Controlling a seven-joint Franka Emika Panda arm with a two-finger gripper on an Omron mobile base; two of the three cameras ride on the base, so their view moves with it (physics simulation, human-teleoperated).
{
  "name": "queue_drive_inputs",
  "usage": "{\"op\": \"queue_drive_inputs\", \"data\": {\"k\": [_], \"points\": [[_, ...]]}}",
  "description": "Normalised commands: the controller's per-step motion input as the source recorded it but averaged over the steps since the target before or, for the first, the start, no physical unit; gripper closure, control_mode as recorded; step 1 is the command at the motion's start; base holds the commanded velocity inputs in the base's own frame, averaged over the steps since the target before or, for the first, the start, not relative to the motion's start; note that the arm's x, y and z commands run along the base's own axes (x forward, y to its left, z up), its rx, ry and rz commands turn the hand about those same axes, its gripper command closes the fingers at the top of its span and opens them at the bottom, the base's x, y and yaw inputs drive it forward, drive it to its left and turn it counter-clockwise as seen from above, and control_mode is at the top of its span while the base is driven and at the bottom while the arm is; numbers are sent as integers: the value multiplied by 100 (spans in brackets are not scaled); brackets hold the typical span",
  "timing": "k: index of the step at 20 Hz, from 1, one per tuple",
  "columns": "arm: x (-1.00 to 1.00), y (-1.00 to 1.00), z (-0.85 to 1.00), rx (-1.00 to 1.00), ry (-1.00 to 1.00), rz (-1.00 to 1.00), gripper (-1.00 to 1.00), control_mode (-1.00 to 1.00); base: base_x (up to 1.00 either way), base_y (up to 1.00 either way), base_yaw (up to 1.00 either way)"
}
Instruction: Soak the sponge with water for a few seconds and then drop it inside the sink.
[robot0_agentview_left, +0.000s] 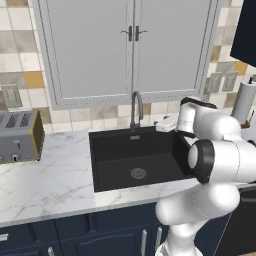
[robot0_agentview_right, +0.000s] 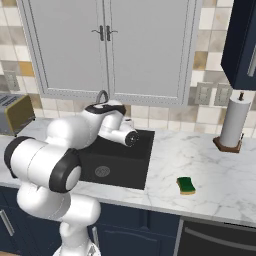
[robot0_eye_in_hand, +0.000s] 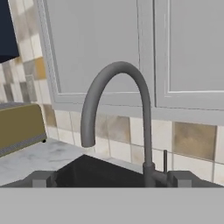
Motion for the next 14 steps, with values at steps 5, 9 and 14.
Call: {"op": "queue_drive_inputs", "data": {"k": [5,9,14], "points": [[8,0,-14,0,-1,0,-100,-100,0,0,0],[4,0,-4,0,0,0,-100,-100,0,0,0],[2,2,0,0,-2,0,-100,-100,0,0,0]]}}
